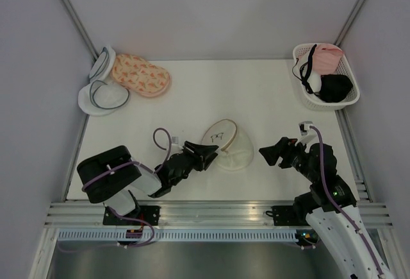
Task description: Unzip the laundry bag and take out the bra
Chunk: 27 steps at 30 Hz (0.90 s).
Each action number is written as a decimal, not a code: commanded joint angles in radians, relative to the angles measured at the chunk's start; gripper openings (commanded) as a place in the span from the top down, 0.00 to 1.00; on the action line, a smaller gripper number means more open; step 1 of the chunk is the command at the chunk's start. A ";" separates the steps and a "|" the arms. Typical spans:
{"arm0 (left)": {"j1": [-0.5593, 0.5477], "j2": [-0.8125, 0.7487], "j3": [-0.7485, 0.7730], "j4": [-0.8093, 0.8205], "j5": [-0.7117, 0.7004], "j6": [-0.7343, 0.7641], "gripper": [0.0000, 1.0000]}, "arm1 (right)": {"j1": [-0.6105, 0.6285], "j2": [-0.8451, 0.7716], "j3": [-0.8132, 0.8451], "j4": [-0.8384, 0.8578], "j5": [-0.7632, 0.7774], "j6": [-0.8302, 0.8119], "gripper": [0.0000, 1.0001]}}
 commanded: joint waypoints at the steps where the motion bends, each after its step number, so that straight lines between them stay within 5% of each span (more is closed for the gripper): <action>1: 0.000 0.030 0.027 0.091 0.013 0.029 0.47 | 0.004 0.007 0.046 -0.035 -0.013 -0.008 0.21; 7: 0.000 0.037 0.070 -0.099 0.093 -0.048 0.20 | 0.006 -0.002 0.048 -0.045 0.011 -0.002 0.15; 16: 0.001 0.127 0.060 0.020 0.115 -0.138 0.16 | 0.004 -0.004 0.057 -0.063 0.014 0.001 0.15; 21: 0.007 0.173 0.038 0.118 0.005 -0.132 0.19 | 0.004 -0.010 0.057 -0.061 0.002 -0.002 0.18; 27: 0.107 0.309 0.024 0.427 0.020 -0.039 0.51 | 0.004 -0.016 0.063 -0.074 -0.049 -0.017 0.34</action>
